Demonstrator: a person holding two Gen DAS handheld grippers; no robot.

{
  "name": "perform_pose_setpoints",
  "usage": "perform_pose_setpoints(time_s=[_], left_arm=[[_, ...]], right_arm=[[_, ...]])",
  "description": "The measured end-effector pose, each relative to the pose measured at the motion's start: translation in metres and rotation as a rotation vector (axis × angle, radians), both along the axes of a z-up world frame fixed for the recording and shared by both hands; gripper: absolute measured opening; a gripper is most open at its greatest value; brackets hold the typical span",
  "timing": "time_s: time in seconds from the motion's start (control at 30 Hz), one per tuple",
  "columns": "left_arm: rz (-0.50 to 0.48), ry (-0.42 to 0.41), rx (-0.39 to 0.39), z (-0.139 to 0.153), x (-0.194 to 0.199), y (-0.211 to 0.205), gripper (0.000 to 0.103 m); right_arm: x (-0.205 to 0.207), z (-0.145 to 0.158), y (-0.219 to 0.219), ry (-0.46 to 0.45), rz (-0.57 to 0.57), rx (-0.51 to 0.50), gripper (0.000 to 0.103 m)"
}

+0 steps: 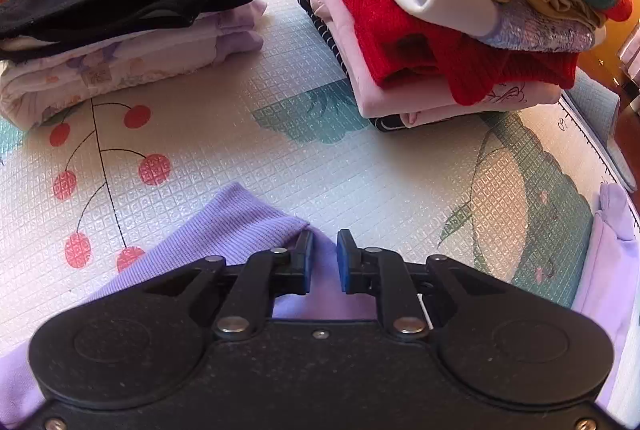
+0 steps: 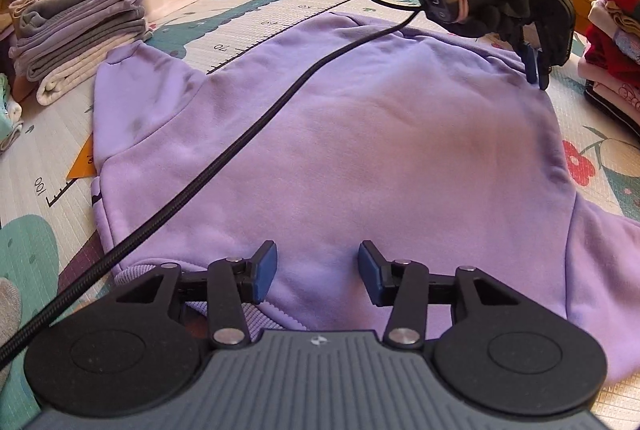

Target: Fold clothes

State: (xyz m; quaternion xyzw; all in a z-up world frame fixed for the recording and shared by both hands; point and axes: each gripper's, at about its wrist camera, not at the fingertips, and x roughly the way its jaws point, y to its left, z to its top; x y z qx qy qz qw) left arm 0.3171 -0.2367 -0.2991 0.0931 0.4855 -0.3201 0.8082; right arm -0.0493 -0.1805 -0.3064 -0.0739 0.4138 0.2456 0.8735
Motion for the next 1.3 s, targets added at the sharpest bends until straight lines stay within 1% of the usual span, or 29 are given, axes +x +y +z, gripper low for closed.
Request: perform_pose_setpoints(time_s=[0.07,0.17,0.23,0.27,0.4,0.47,0.6,0.67,0.77,0.83,0.9,0.93,0.97,1.0,1.07,1.1,1.13,1.17,1.23,1.3], left_arm=[[0.01,0.004,-0.01,-0.001,0.0,0.004,0.015],[0.007,0.025,0.001,0.008,0.003,0.005,0.016],[-0.001,0.016,-0.021,0.02,0.002,0.013,0.016],[0.003,0.007,-0.018,0.026,0.001,0.02,0.016],[0.053,-0.024,-0.003,0.064,-0.004,0.066,0.016],[0.069,-0.044,0.017,0.087,-0.009,0.093,0.016],[0.114,-0.091,0.097,0.134,-0.031,0.149,0.016],[0.154,-0.097,0.134,0.145,-0.047,0.176,0.016],[0.213,-0.096,0.194,0.155,-0.074,0.212,0.017],[0.243,-0.089,0.239,0.154,-0.098,0.23,0.017],[0.327,-0.063,0.232,0.145,-0.126,0.247,0.017],[0.383,-0.046,0.211,0.14,-0.141,0.255,0.017],[0.446,-0.025,0.173,0.132,-0.158,0.262,0.017],[0.521,0.002,0.119,0.123,-0.179,0.266,0.017],[0.668,0.079,-0.022,0.097,-0.227,0.269,0.017],[0.716,0.111,-0.059,0.083,-0.251,0.264,0.017],[0.73,0.125,-0.037,0.069,-0.273,0.252,0.017],[0.727,0.127,0.001,0.059,-0.293,0.24,0.017],[0.725,0.12,0.061,0.044,-0.328,0.218,0.017],[0.754,0.11,0.114,0.031,-0.359,0.203,0.017]], right_arm=[[-0.002,0.0,0.001,-0.005,0.003,-0.004,0.048],[-0.005,-0.001,0.003,-0.013,0.005,-0.012,0.048],[-0.006,-0.001,0.004,-0.012,0.01,-0.02,0.048],[-0.006,0.0,0.004,-0.01,0.014,-0.025,0.048],[-0.009,0.0,0.005,-0.011,0.031,-0.041,0.048],[-0.009,0.001,0.005,-0.009,0.033,-0.047,0.048],[-0.004,0.007,0.005,0.018,0.054,-0.067,0.048],[-0.002,0.012,0.004,0.022,0.064,-0.077,0.046],[-0.007,0.023,-0.001,0.0,0.063,-0.091,0.046],[-0.01,0.03,-0.005,-0.015,0.066,-0.106,0.046],[-0.013,0.037,-0.009,-0.028,0.066,-0.116,0.046],[-0.015,0.039,-0.012,-0.033,0.067,-0.12,0.046],[-0.016,0.041,-0.016,-0.034,0.07,-0.128,0.046],[-0.017,0.043,-0.02,-0.032,0.075,-0.138,0.046],[-0.019,0.046,-0.028,-0.03,0.084,-0.159,0.046],[-0.019,0.047,-0.032,-0.029,0.089,-0.169,0.044],[-0.021,0.047,-0.034,-0.027,0.089,-0.175,0.043],[-0.023,0.045,-0.035,-0.024,0.086,-0.177,0.042],[-0.027,0.041,-0.038,-0.017,0.078,-0.181,0.042],[-0.031,0.038,-0.04,-0.011,0.071,-0.185,0.042]])
